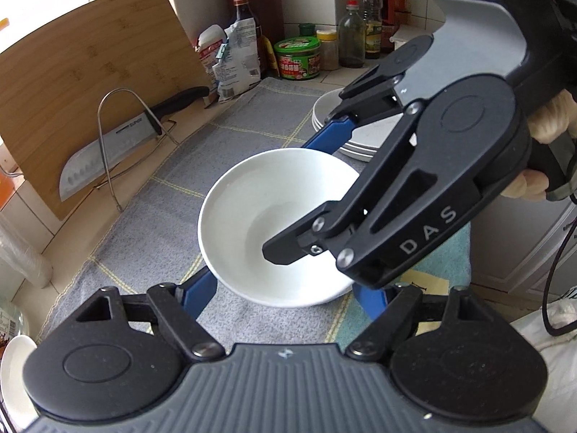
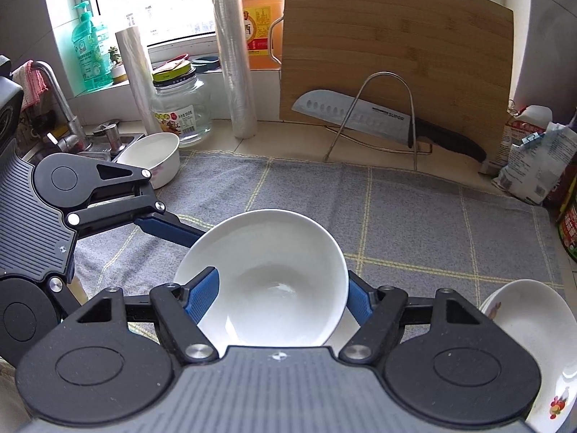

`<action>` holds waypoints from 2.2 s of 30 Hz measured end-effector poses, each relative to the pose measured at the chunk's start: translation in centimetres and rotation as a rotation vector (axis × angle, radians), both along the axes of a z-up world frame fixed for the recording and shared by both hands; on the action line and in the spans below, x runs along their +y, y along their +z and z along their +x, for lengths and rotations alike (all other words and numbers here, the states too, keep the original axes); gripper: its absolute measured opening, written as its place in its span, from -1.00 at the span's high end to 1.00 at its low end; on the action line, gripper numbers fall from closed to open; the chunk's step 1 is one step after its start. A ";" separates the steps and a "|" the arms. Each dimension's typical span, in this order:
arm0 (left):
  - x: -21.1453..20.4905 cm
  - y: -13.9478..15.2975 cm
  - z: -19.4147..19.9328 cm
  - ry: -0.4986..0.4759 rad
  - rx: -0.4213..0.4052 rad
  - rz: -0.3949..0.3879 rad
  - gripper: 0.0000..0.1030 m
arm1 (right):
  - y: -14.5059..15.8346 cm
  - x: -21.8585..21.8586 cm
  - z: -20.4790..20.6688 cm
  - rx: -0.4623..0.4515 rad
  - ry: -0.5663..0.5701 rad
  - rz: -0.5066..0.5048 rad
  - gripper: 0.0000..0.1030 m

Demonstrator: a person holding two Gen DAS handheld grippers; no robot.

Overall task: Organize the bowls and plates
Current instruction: 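Lower the held bowl into the placed white bowl with the right gripper, then open the right gripper and withdraw it from the stacked bowls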

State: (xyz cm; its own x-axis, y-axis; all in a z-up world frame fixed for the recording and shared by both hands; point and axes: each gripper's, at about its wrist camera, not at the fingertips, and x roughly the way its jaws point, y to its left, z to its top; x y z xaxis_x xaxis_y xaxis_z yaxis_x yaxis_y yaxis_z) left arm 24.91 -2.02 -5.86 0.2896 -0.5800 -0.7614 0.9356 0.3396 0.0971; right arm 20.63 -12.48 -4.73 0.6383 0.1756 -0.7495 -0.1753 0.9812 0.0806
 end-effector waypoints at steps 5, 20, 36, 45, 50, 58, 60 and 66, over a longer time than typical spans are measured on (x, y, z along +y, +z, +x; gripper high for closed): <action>-1.3 -0.3 -0.2 -0.049 -0.014 0.008 -0.59 | -0.6 -1.1 -0.5 0.006 -0.060 -0.003 -0.53; -2.3 -1.5 0.1 -0.056 0.006 0.013 -0.59 | -1.9 -2.1 -0.2 0.015 -0.091 -0.004 -0.53; -2.7 -2.1 0.2 -0.039 0.019 0.036 -0.59 | -3.1 -2.5 0.1 0.036 -0.087 0.022 -0.53; -2.6 -2.3 0.9 -0.029 0.075 0.030 -0.60 | -3.2 -2.3 0.2 0.043 -0.070 0.005 -0.53; -2.6 -2.3 0.9 -0.034 0.073 0.031 -0.61 | -3.4 -2.3 0.3 0.053 -0.065 0.010 -0.59; -2.6 -2.2 0.8 -0.048 0.053 0.035 -0.71 | -3.6 -2.2 0.4 0.059 -0.067 0.008 -0.70; -2.5 -1.8 0.3 -0.061 0.008 0.034 -0.75 | -3.5 -2.3 0.2 0.051 -0.065 0.017 -0.74; -0.9 -0.2 0.3 -0.053 0.018 -0.024 -0.79 | -2.7 -2.3 -0.6 0.022 -0.077 0.010 -0.95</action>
